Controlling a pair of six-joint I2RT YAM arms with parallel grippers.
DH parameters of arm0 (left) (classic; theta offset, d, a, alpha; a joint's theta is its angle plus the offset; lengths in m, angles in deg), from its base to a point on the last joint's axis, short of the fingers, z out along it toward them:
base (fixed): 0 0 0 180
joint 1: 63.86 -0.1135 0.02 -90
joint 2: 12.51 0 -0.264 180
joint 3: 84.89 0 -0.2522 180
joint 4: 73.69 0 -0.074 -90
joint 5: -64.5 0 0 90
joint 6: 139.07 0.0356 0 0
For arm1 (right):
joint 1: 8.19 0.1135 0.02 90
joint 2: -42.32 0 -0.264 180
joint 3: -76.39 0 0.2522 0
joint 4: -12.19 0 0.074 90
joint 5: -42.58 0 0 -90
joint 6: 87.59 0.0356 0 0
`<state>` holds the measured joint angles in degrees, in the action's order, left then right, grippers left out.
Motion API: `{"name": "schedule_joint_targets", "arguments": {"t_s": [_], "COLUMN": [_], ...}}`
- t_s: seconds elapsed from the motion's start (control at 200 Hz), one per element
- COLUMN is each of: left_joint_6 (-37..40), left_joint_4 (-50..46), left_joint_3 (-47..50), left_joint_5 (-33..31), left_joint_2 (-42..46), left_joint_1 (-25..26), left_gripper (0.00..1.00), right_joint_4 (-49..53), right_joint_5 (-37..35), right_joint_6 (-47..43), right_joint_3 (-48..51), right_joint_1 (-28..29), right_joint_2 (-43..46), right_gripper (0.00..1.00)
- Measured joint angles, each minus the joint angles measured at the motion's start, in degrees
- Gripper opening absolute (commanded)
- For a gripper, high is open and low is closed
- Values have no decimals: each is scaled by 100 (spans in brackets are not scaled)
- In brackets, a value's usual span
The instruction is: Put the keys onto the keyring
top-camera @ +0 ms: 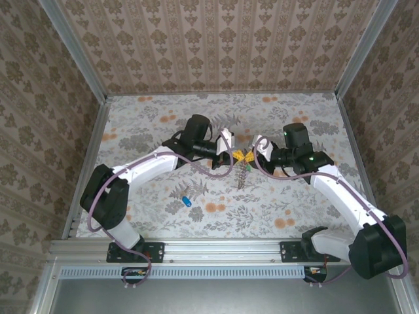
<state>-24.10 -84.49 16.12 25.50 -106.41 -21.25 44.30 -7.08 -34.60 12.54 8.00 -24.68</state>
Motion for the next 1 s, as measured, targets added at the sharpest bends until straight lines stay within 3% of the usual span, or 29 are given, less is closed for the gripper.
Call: {"name": "schedule_joint_targets", "arguments": {"t_s": [0.575, 0.75, 0.9, 1.0], "left_joint_6": [-1843, -2159, -2334, -2221], "left_joint_4": [2811, 3281, 3624, 3482], "left_joint_3": [907, 997, 1132, 1119], "left_joint_5": [387, 385, 389, 387], "left_joint_2": [-68, -98, -98, -96], "left_joint_1": [-122, -155, -188, -184], "left_gripper": [0, 0, 0, 15], "right_joint_4": [-887, -999, -927, -713], "right_joint_5": [826, 916, 946, 903], "right_joint_6": [341, 409, 398, 306], "right_joint_3": [184, 184, 149, 55], "right_joint_1": [-341, -372, -382, -365], "right_joint_2": [-181, -201, -201, -201], "right_gripper": [19, 4, 0, 0]}}
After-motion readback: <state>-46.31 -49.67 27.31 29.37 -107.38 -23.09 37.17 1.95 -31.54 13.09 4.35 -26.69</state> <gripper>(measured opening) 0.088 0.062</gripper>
